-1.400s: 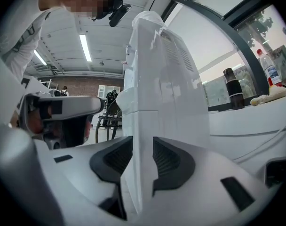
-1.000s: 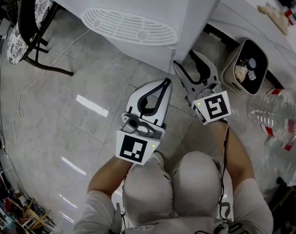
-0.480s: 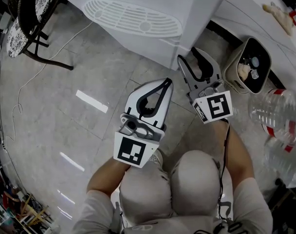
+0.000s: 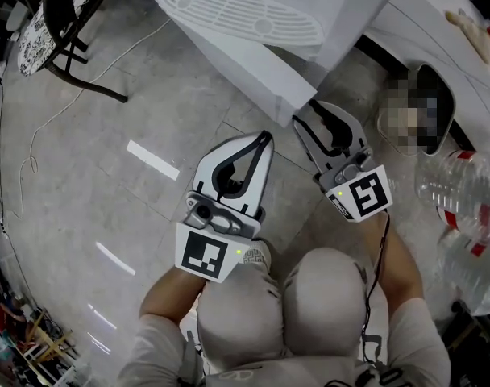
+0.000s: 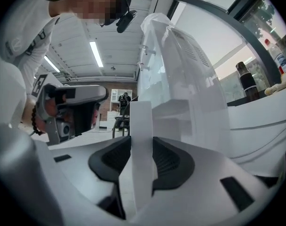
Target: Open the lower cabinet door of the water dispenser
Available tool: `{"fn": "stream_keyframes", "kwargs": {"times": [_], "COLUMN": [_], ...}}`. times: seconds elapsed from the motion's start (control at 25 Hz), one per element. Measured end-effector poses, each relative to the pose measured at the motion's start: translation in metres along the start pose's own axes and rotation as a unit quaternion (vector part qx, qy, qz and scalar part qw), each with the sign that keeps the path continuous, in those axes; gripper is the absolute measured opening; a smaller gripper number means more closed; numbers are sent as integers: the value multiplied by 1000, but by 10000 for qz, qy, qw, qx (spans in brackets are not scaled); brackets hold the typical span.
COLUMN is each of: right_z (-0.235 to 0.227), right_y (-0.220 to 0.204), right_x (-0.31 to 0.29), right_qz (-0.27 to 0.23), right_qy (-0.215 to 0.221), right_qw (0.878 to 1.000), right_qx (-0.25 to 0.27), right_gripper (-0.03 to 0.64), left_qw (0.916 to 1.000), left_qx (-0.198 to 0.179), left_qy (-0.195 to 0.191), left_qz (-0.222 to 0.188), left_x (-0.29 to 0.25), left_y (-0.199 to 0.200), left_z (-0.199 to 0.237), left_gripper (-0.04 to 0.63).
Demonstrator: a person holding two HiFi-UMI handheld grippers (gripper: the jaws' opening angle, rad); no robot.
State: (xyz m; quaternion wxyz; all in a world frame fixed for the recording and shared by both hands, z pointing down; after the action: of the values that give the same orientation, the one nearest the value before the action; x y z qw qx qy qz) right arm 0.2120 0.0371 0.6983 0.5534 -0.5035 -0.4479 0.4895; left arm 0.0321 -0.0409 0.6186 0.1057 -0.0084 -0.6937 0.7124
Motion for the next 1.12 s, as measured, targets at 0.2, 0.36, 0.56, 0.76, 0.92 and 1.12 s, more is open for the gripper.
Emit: {"fn": "stream_keyframes", "kwargs": {"times": [0.2,0.36,0.56,0.76,0.92,1.12], "right_z": [22,44,76,103,128,153], "right_y": [12,16,21,21,24,28], "right_x": [-6,-15,-36,-58,-85,-119], "right_qz": [-218,-227,-153,-166,-222,-267], "right_qy": [357,694,1314,1738,2024,2314], "right_qw": [9990,9972,9910,9845,9789,9723], "right_qx": [139,142,185,190,157,197], "right_gripper": [55,57,57,57,57,57], "left_qw": [9997,9995,9986,9964,9910,9806], "left_qx": [-26,-65,-134,-256,-352,-444], "left_qy": [185,280,515,808,1285,1889], "left_qz": [126,126,40,34,94,276], "left_x": [26,40,61,85,110,132], "left_y": [-2,-2,6,14,19,22], "left_z": [7,10,18,27,40,60], "left_gripper": [2,2,2,2,2,2]}}
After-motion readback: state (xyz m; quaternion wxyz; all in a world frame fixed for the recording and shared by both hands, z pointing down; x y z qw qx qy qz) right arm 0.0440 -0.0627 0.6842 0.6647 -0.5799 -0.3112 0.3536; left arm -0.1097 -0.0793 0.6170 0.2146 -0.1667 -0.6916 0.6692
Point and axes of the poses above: the fingertips, and each gripper's own axes: x backward along the fingers, z to its left, y out of its top, the point moved 10 cm from there along x, backward along the fingers, and after that the axes turned 7 degrees about x, right-handed, at the moved point
